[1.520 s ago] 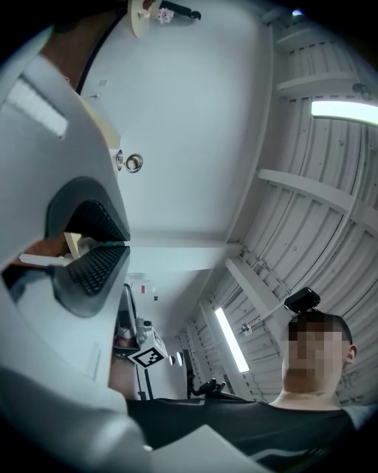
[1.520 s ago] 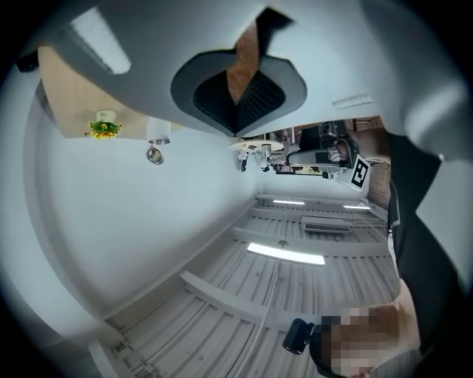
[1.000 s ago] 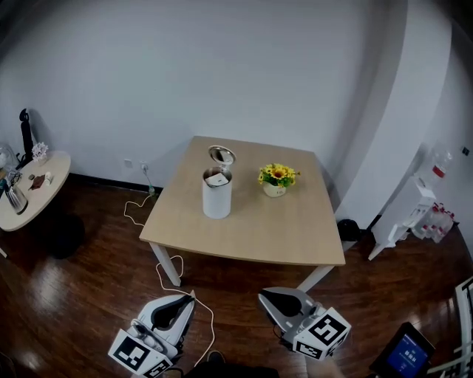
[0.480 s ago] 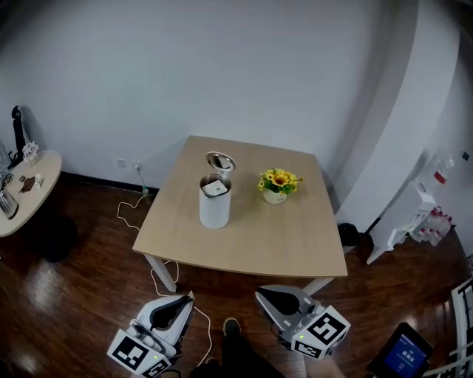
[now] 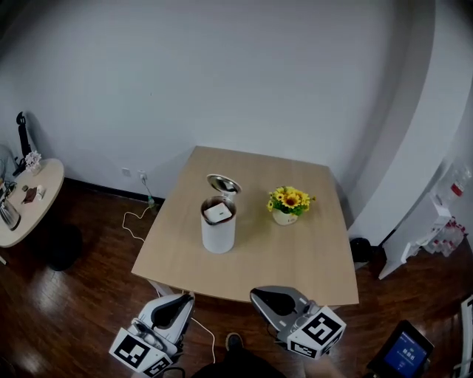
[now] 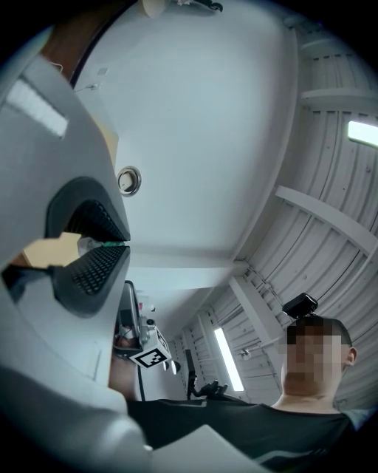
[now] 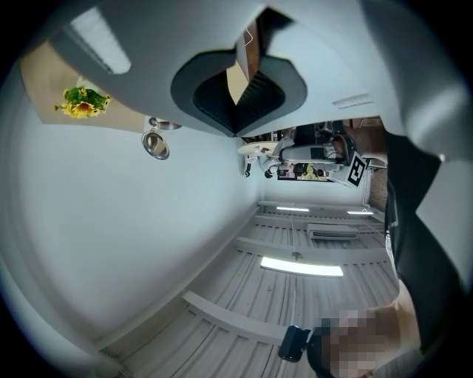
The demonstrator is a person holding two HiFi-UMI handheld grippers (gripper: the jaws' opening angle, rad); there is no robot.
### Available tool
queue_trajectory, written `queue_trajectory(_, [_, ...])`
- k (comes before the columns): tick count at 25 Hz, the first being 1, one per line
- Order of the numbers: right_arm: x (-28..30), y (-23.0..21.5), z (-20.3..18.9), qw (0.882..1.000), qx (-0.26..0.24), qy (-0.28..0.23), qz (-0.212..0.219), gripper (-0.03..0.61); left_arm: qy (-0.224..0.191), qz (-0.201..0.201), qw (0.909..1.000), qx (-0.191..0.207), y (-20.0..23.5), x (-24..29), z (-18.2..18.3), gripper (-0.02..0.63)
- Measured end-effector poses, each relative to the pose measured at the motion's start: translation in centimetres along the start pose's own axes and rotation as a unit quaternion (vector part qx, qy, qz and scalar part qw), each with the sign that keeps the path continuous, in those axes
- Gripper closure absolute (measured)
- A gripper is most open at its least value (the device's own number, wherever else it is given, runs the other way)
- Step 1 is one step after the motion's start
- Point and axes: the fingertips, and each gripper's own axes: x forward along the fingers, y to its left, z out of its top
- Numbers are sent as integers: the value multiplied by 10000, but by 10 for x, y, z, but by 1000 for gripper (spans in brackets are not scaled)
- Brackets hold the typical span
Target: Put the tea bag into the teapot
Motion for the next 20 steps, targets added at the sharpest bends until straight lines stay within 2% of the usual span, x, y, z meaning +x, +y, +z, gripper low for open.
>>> queue_trajectory(6, [20,-27,3,9998,-41,26,169,577,53,48,9999,87,20,29,-2,589])
queue_trajectory(12, [39,-65,8,9995,-43,38,304,577,100,188,9998,3,44,65,0,589])
queue_trajectory(20, [56,-103,6,9990,-83,38,441,577,240,177,9995,104,64,108,-10,589])
